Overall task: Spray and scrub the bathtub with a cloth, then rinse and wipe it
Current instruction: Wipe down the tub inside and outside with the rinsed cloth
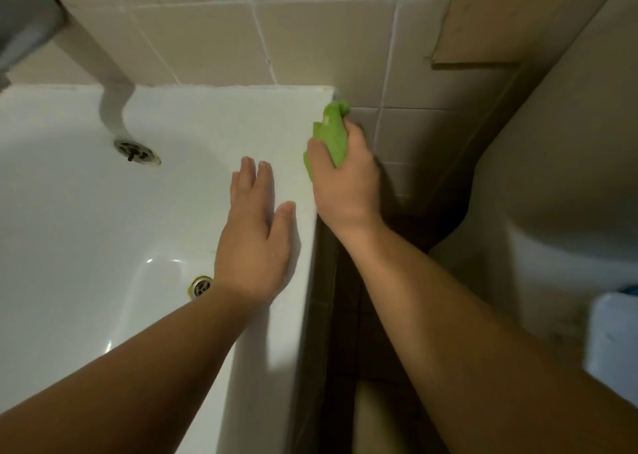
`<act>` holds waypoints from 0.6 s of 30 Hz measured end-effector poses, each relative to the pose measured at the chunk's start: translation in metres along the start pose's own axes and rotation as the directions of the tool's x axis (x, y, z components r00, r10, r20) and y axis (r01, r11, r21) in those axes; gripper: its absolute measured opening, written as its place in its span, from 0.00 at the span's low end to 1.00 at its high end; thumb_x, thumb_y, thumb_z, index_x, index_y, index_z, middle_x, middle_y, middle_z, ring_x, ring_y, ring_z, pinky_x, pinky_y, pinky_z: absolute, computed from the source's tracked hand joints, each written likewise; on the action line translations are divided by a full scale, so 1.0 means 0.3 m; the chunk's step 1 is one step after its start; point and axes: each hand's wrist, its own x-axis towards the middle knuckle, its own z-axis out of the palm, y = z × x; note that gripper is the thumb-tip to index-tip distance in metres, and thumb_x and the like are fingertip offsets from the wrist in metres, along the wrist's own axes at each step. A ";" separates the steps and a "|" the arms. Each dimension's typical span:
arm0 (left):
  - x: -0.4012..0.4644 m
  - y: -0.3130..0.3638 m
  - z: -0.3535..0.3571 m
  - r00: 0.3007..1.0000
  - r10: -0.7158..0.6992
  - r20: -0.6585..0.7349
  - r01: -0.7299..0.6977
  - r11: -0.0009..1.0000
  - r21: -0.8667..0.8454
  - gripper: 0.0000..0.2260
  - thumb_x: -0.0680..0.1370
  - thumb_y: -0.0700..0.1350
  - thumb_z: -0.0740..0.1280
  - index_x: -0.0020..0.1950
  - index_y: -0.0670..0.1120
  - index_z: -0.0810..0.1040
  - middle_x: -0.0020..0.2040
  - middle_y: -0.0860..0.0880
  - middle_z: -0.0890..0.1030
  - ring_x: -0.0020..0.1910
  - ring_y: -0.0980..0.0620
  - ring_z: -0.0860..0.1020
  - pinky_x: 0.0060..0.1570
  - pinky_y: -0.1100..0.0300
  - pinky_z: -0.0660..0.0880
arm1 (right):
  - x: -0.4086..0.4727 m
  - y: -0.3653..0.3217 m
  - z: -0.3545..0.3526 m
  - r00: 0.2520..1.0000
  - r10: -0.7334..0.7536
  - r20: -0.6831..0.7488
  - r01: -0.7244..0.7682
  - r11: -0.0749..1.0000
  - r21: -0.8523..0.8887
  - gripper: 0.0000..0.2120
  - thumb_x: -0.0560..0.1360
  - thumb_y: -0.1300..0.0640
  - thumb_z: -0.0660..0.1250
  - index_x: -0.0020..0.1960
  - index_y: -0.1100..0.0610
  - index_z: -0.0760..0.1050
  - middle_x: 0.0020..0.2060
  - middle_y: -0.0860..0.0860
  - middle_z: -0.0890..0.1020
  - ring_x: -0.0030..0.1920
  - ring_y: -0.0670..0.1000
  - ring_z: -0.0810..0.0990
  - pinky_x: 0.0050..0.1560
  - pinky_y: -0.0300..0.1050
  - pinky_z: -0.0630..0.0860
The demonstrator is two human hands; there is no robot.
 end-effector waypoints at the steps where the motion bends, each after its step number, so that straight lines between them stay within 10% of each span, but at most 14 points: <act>1: -0.012 -0.003 0.000 1.000 -0.013 0.006 0.014 1.000 -0.019 0.28 0.87 0.53 0.54 0.85 0.52 0.48 0.84 0.58 0.42 0.81 0.62 0.40 0.63 0.84 0.37 | -0.074 0.013 -0.010 1.000 0.012 0.005 -0.012 1.000 -0.007 0.26 0.75 0.40 0.64 0.71 0.49 0.73 0.59 0.51 0.80 0.56 0.52 0.81 0.59 0.54 0.80; 11: -0.231 -0.060 -0.023 0.958 -0.278 0.075 0.288 0.920 -0.267 0.27 0.85 0.61 0.55 0.83 0.55 0.59 0.79 0.59 0.66 0.78 0.56 0.64 0.76 0.58 0.60 | -0.191 0.029 -0.016 0.996 0.092 -0.015 -0.092 0.994 -0.055 0.31 0.70 0.34 0.64 0.68 0.48 0.75 0.55 0.51 0.82 0.55 0.54 0.82 0.60 0.57 0.79; 18: -0.363 -0.018 -0.049 0.934 -0.344 0.094 0.357 0.902 -0.243 0.22 0.87 0.55 0.55 0.81 0.53 0.64 0.66 0.66 0.75 0.67 0.61 0.70 0.61 0.68 0.58 | -0.402 0.049 -0.050 0.990 0.137 0.025 -0.134 0.987 -0.092 0.28 0.77 0.45 0.70 0.74 0.51 0.71 0.62 0.53 0.79 0.58 0.54 0.80 0.62 0.54 0.78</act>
